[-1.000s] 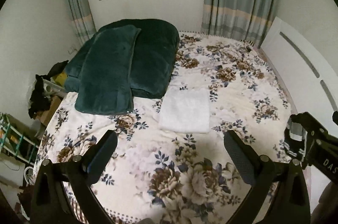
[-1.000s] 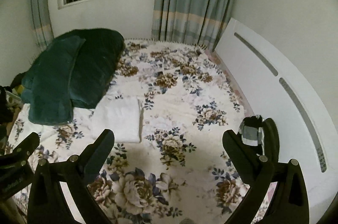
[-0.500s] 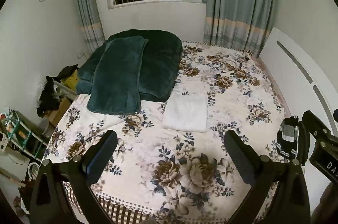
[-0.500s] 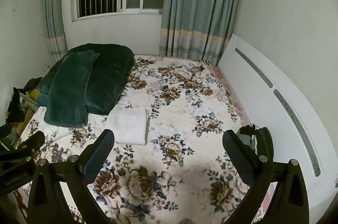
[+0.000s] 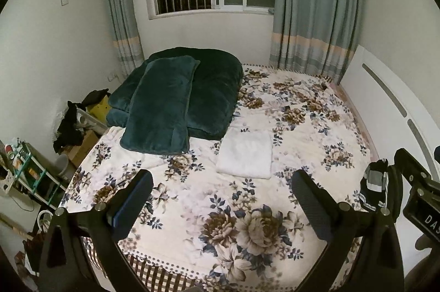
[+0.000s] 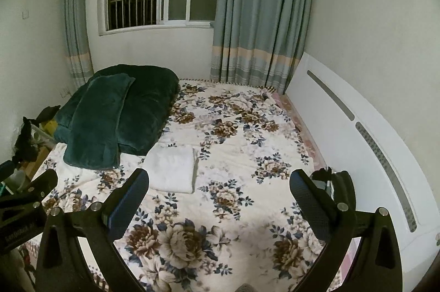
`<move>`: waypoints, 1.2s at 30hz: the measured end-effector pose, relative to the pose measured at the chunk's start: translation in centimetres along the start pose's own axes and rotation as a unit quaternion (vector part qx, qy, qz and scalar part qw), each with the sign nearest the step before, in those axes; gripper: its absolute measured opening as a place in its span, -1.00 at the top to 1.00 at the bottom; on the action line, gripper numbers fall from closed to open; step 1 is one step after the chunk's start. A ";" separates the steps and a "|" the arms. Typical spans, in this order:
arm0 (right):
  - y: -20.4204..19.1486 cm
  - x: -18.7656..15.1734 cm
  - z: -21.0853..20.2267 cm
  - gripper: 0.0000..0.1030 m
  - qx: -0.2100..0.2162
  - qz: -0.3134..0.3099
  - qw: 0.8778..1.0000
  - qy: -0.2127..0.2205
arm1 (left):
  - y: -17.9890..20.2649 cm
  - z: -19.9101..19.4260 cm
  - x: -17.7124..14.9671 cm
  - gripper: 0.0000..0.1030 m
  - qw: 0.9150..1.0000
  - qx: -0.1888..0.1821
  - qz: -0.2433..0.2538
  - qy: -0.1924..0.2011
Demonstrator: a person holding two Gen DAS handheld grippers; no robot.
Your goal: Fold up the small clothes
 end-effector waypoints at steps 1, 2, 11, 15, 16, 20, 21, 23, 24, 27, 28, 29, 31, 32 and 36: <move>0.0 0.0 -0.1 -1.00 0.001 0.000 1.000 0.000 | 0.0 0.0 0.0 -1.00 1.000 -0.001 0.001 0.001; 0.0 -0.1 -0.2 -1.00 0.003 0.001 1.000 0.000 | 0.0 -0.1 0.1 -1.00 1.000 -0.002 0.001 0.003; 0.2 -0.1 -0.3 -1.00 0.004 0.002 1.000 0.002 | -0.1 -0.7 0.5 -1.00 1.000 -0.002 0.002 0.011; 0.1 -0.2 -0.4 -1.00 0.004 0.003 1.000 0.002 | -0.2 -0.7 0.5 -1.00 1.000 -0.002 0.002 0.010; 0.1 -0.1 -0.4 -1.00 0.003 0.002 1.000 0.003 | -0.1 -0.7 0.5 -1.00 1.000 -0.001 0.003 0.011; 0.2 -0.2 -0.5 -1.00 0.003 0.002 1.000 0.003 | -0.1 -0.6 0.5 -1.00 1.000 -0.002 0.003 0.011; 0.1 0.0 -0.2 -1.00 0.005 0.000 1.000 0.003 | -0.1 -0.6 0.5 -1.00 1.000 -0.002 0.003 0.011; 0.1 0.0 -0.2 -1.00 0.006 0.000 1.000 0.003 | -0.1 -0.6 0.5 -1.00 1.000 -0.002 0.003 0.010; 0.0 0.1 -0.1 -1.00 0.005 -0.002 1.000 0.002 | -0.1 -0.6 0.5 -1.00 1.000 -0.002 0.003 0.010; -0.2 0.5 0.2 -1.00 0.008 -0.006 1.000 0.002 | -0.1 -0.7 0.5 -1.00 1.000 -0.002 0.003 0.011; -0.2 0.5 0.2 -1.00 0.007 -0.006 1.000 0.002 | -0.1 -0.6 0.5 -1.00 1.000 -0.002 0.004 0.011; -0.3 0.4 0.1 -1.00 0.007 -0.006 1.000 0.002 | -0.1 -0.6 0.5 -1.00 1.000 -0.003 0.003 0.011; -0.4 0.4 0.1 -1.00 0.009 -0.005 1.000 0.002 | -0.1 -0.6 0.5 -1.00 1.000 -0.002 0.003 0.011; -0.6 0.5 0.2 -1.00 0.010 -0.006 1.000 0.001 | -0.1 -0.7 0.6 -1.00 1.000 -0.002 0.003 0.012; -0.6 0.5 0.2 -1.00 0.011 -0.005 1.000 0.002 | -0.1 -0.8 0.8 -1.00 1.000 -0.003 0.003 0.013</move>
Point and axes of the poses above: each gripper's, at about its wrist camera, not at the fingertips, and z roughly the way its jaws point, y to its right, x to its top, the point moved 2 cm from there along z, roughly the way its jaws point, and after that the axes turned 5 degrees about -z, right-handed, at the moved point
